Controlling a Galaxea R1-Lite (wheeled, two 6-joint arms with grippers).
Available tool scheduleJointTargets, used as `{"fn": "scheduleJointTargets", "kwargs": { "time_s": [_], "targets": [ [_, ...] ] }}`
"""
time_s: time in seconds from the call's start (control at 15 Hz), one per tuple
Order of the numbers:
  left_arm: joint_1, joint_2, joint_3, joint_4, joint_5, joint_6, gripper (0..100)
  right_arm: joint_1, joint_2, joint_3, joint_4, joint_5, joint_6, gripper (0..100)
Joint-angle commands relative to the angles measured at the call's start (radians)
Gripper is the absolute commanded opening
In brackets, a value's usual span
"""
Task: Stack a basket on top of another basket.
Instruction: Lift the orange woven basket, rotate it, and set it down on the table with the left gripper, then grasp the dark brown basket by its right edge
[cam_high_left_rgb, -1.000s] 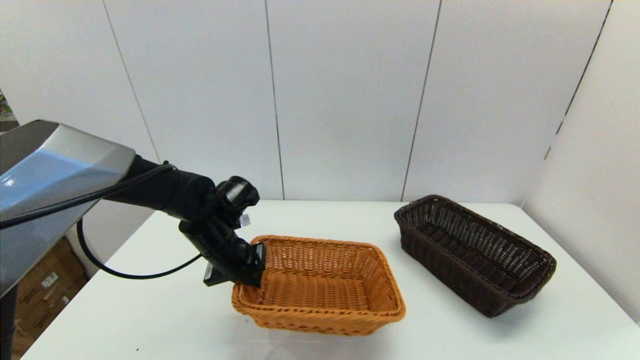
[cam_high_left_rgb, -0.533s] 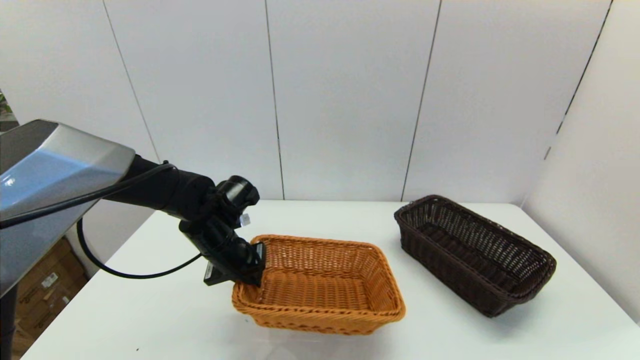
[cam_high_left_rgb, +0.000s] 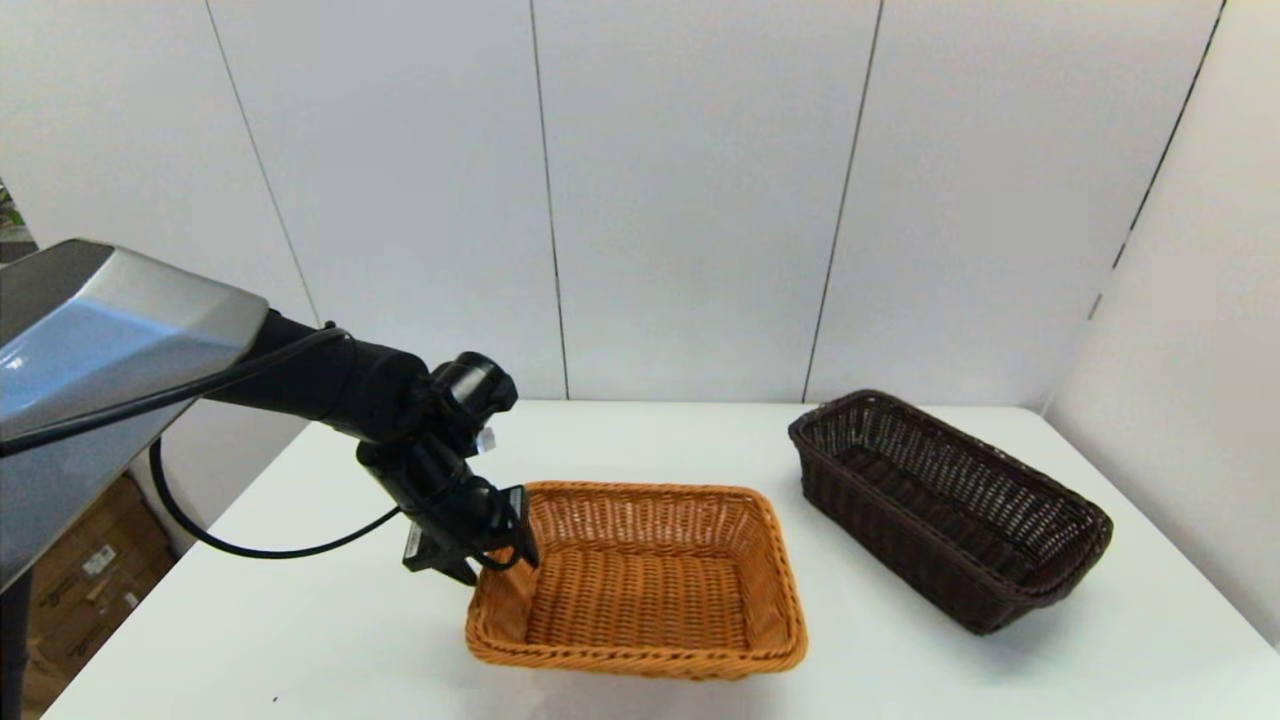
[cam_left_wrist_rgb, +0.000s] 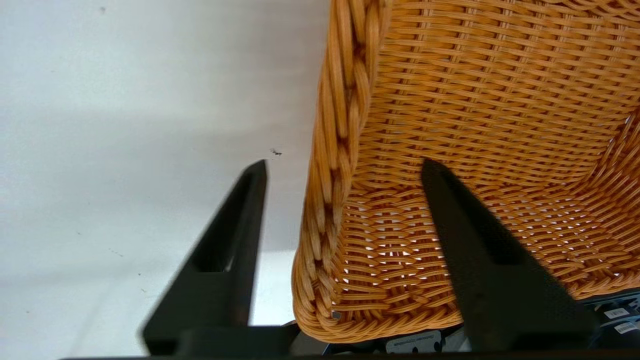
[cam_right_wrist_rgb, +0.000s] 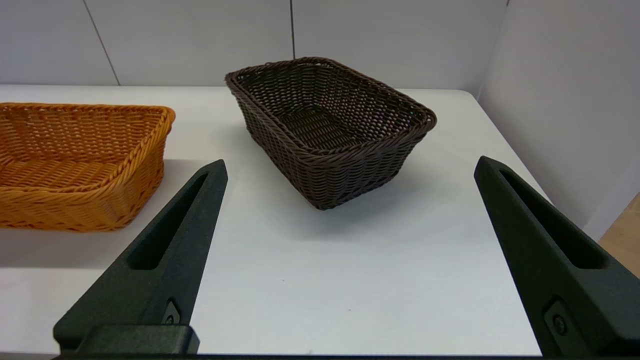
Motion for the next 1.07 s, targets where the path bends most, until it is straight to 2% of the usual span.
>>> {"fn": "scheduleJointTargets", "kwargs": {
  "time_s": [0.07, 0.33, 0.4, 0.67, 0.93, 1.07],
  "targets": [
    [-0.001, -0.012, -0.001, 0.003, -0.001, -0.003, 100, 0.0, 0.001, 0.0, 0.0, 0.0, -0.001, 100],
    [0.0, -0.084, -0.01, 0.0, 0.005, 0.006, 100, 0.0, 0.001, 0.0, 0.0, 0.0, 0.001, 100],
    [0.0, -0.136, -0.01, -0.017, 0.031, 0.023, 100, 0.0, 0.001, 0.0, 0.0, 0.0, 0.001, 100],
    [0.0, -0.335, 0.007, -0.024, 0.123, 0.222, 100, 0.0, 0.001, 0.0, 0.0, 0.0, -0.001, 100],
    [0.008, -0.589, 0.11, -0.023, 0.192, 0.537, 100, 0.0, 0.001, 0.0, 0.0, 0.0, -0.001, 100],
    [0.01, -0.707, 0.163, -0.02, 0.254, 0.635, 100, -0.002, 0.001, 0.0, 0.0, 0.0, 0.001, 100]
  ]
}}
